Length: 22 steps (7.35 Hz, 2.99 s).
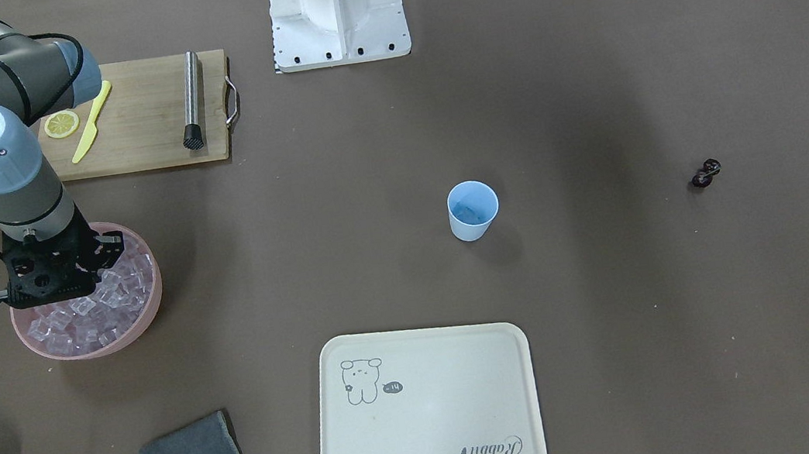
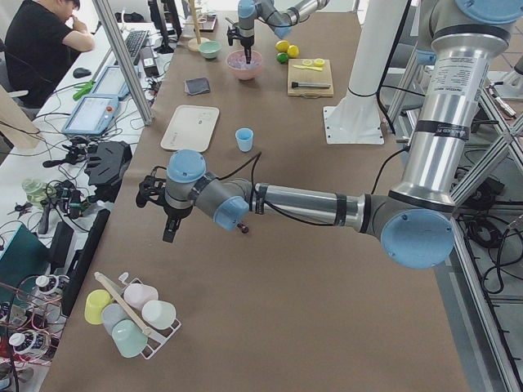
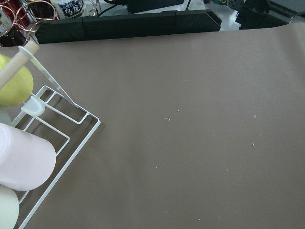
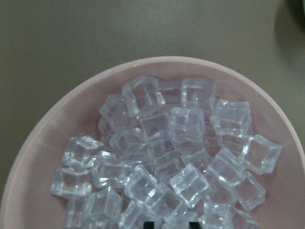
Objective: Put ice and cherries in cup
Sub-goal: 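Grasp a third ice cube in the bowl with the right gripper, then carry the ice cube over the blue cup and open the right gripper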
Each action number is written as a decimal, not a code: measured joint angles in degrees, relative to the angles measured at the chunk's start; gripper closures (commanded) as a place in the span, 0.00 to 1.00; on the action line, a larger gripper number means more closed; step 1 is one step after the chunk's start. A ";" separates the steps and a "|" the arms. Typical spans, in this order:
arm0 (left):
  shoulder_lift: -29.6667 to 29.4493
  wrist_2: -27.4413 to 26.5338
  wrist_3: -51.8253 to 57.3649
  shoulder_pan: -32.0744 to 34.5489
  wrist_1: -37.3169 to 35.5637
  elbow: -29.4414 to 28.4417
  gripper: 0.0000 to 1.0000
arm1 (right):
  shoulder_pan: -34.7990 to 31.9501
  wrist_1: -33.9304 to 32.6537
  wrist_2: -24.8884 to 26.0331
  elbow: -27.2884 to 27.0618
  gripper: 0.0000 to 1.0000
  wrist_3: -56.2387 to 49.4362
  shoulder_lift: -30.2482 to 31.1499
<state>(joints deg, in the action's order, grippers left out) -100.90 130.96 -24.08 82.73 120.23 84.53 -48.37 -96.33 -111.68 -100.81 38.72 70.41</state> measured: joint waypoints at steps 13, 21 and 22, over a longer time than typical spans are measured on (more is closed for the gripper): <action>-0.14 0.00 -0.10 -0.05 0.35 0.08 0.02 | -1.42 0.62 0.14 1.90 0.61 -7.15 2.06; -0.43 0.00 0.12 -0.11 0.35 -0.39 0.02 | -4.55 -5.69 -3.99 2.11 0.78 -7.67 -4.14; -0.43 0.00 0.09 -0.12 0.35 -0.46 0.02 | -5.81 -11.11 -5.45 2.52 0.78 -7.31 -9.76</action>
<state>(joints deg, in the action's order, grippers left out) -101.34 130.96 -23.99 82.61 120.58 84.07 -54.17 -107.43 -117.13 -98.29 31.41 60.65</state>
